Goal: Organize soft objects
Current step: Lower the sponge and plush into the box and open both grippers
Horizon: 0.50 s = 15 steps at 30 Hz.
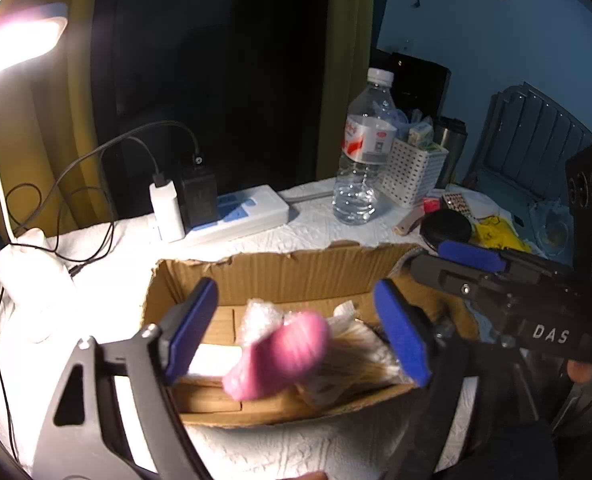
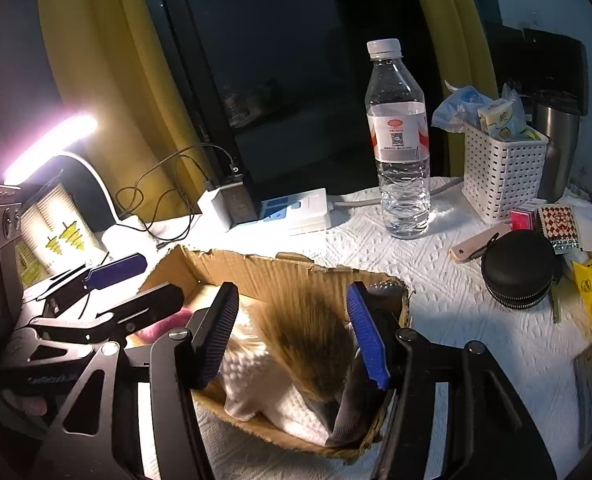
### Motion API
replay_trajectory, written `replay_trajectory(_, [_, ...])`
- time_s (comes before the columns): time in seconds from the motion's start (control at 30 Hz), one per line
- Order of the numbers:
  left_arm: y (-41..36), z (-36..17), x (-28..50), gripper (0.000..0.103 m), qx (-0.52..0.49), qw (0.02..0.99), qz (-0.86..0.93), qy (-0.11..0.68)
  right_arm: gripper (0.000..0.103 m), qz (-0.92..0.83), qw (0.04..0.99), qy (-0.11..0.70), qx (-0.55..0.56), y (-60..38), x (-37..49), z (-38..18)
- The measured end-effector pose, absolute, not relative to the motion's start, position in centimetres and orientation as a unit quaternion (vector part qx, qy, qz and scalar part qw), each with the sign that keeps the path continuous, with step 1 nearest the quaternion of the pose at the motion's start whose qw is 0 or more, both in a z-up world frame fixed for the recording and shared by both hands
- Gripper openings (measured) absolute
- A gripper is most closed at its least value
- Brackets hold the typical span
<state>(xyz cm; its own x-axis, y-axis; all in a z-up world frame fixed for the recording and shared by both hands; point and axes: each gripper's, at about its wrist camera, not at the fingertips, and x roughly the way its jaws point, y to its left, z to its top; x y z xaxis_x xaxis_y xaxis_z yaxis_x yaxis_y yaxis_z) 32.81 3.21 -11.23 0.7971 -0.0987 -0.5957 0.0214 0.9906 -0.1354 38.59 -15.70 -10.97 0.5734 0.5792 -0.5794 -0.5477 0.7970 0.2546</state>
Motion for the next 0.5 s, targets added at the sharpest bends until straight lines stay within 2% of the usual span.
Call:
replay_trajectory(0.07, [3.2, -11.2, 32.7, 0.088, -0.061, 0.946, -0.031, 0.316, 0.060, 0.316, 0.887, 0.335, 0.023, -15.7, 38.6, -11.0])
replay_trajectory(0.5, [3.4, -9.7, 30.3, 0.088, -0.055, 0.954, -0.029, 0.294, 0.060, 0.315, 0.890, 0.328, 0.012, -15.5, 36.6, -10.1])
